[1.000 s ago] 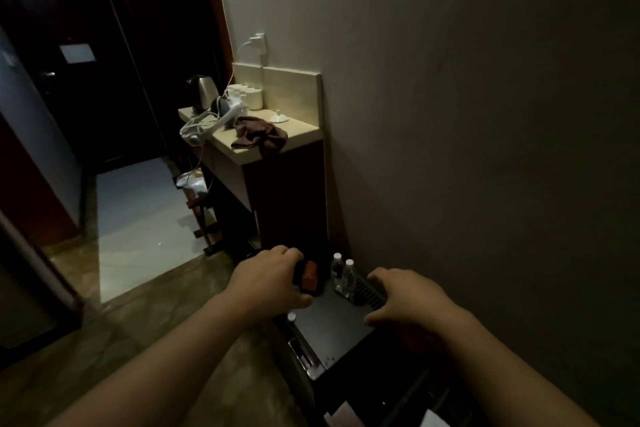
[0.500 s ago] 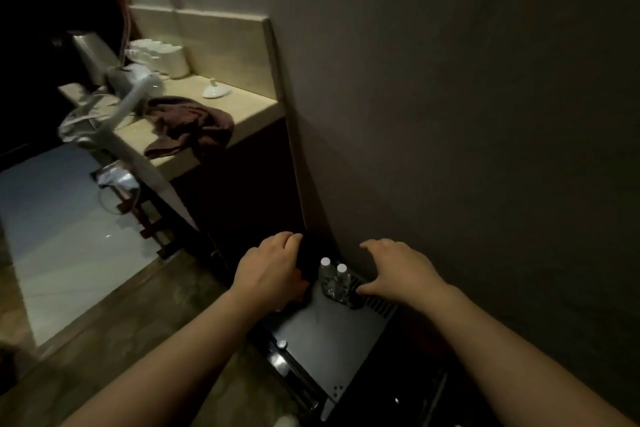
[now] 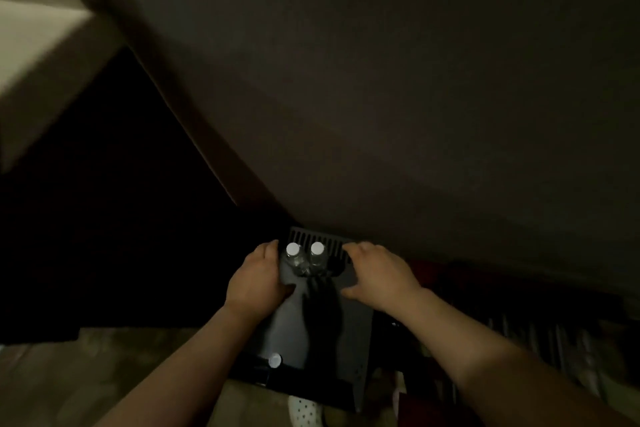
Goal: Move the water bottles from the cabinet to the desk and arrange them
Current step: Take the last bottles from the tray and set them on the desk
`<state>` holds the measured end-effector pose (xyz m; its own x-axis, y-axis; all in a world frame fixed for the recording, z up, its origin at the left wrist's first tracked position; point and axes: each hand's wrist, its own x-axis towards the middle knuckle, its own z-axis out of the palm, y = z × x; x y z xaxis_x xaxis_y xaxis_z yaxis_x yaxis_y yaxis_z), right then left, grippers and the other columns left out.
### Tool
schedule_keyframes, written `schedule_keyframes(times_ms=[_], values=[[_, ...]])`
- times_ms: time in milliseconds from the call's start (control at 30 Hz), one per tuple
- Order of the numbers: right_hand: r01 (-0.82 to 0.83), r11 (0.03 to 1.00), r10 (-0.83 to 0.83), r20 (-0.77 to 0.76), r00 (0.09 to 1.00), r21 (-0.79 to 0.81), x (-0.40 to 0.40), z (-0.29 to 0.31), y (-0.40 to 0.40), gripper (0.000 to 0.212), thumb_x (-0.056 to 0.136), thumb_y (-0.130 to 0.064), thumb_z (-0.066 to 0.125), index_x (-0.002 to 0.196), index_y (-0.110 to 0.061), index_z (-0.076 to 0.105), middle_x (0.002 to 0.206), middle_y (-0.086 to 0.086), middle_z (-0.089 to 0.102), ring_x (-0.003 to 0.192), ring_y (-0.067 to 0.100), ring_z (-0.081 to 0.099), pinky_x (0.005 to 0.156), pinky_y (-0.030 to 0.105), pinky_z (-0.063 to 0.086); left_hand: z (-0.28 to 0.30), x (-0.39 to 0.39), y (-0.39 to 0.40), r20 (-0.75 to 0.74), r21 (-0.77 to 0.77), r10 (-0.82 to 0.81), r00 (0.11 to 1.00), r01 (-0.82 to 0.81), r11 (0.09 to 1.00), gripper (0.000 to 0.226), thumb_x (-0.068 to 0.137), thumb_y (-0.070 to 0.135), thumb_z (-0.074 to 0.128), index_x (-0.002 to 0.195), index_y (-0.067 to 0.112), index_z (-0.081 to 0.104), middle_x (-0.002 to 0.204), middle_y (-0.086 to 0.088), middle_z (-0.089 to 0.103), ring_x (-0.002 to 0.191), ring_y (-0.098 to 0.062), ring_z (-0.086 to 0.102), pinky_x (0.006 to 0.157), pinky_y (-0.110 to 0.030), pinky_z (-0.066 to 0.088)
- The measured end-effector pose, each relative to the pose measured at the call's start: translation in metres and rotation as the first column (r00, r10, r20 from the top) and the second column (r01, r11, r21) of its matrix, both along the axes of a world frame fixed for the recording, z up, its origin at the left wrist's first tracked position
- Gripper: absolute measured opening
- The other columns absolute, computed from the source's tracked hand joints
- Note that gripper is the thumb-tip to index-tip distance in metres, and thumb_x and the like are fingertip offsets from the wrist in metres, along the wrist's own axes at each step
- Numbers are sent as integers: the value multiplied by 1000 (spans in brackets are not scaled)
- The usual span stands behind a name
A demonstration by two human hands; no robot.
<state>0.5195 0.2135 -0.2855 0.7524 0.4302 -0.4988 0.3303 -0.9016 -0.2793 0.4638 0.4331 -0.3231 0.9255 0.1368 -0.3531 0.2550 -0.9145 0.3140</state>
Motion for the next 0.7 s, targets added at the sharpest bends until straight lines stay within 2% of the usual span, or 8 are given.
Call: schedule_keyframes(times_ms=[133,300,400,467,567,700], values=[[70,997,-71,-47,996,-32,9,-61,18,78,83,-49,70,148,-23,35,141,4,48,126,24,48,96,36,49,-68,19,15,-41,-104,50,998,-54,993,93,75,37,77,150,11,28,148,-10,40,132,-27,45,103,-34,42],[149,986,-158,-127,979,-81,32,-130,32,85,85,-48,70,152,-16,29,148,8,41,133,27,42,106,38,43,-140,40,24,-68,-125,73,995,-82,989,97,72,41,81,148,9,30,145,-13,44,129,-31,47,101,-39,44],[202,978,-210,-188,960,-59,47,-162,41,88,83,-46,73,152,-15,28,149,11,39,135,29,41,109,39,40,-171,50,24,-75,-146,71,995,-82,986,94,71,38,83,146,9,34,142,-13,47,127,-29,50,99,-37,45],[247,969,-242,-227,943,-7,55,-180,49,88,79,-44,77,149,-16,32,146,11,42,133,29,45,108,38,41,-186,54,21,-50,-196,89,995,-97,976,87,69,37,84,140,10,42,135,-10,54,121,-28,55,93,-35,48],[290,955,-264,-274,925,61,61,-200,59,86,75,-36,83,146,-18,38,142,10,47,128,28,49,105,35,43,-200,56,15,0,-292,161,987,-154,944,64,67,35,85,120,16,55,114,-3,64,101,-23,64,80,-33,53],[348,931,-308,-282,909,108,60,-216,66,74,78,-27,81,142,-19,44,137,10,53,124,28,53,101,33,45,-209,59,14,57,-321,209,976,-180,930,52,69,32,84,111,16,59,104,-1,67,92,-20,66,75,-35,54]])
